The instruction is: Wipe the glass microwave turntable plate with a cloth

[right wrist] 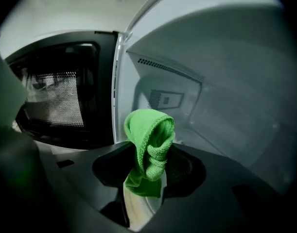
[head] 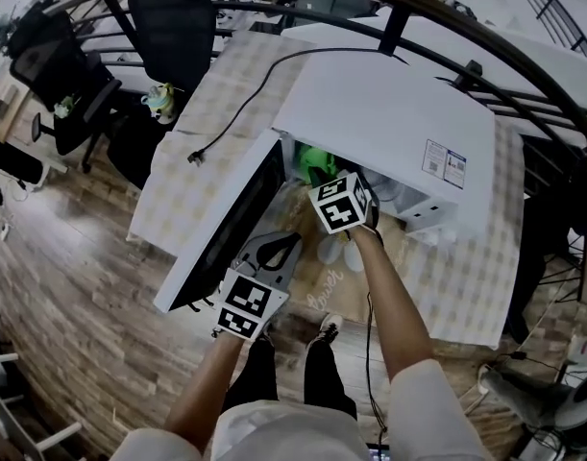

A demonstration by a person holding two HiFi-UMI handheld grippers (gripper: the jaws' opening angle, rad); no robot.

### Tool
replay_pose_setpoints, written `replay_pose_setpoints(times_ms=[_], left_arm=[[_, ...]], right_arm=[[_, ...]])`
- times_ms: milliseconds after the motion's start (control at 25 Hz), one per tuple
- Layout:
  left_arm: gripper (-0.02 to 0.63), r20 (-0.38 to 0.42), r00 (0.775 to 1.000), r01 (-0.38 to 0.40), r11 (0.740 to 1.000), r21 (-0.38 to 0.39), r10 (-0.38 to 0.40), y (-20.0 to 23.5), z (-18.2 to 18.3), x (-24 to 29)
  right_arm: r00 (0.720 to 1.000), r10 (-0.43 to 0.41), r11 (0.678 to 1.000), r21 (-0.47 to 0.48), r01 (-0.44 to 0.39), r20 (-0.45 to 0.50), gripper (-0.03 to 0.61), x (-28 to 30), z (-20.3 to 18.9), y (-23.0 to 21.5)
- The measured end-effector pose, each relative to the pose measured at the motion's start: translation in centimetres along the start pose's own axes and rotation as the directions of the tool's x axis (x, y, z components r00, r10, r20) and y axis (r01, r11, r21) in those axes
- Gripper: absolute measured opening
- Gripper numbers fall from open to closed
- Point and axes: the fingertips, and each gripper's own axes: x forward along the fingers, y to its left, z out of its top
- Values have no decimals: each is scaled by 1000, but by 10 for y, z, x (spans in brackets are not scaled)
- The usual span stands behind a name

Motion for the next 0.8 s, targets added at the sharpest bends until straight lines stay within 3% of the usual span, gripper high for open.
replay_pose_setpoints(times_ms=[80,200,400,640,800], left_arm=[[19,-14,1000,3,1000,5,-3,0,-5,3],[18,-23,1000,12,1000,9,-12,1,-9,9],[19,-23,999,28,1000,-2,-28,2,-11,12],[18,-27,999,47,999,2,-47,-2,-15,13],[18,-25,998,50,999,6,-50,-2,-15,7]], right_arm=[[1000,5,1000,-28,-5,-16,184,21,3,5],[999,-26,999,30,27,-29,187,37,3,-9],[985,-167,984,61,170,-52,190,33,-11,-48],[923,-363,928,37,370,-124,191,11,-39,-97],[886,-429,894,55,444,-175,193,-6,-55,-114]])
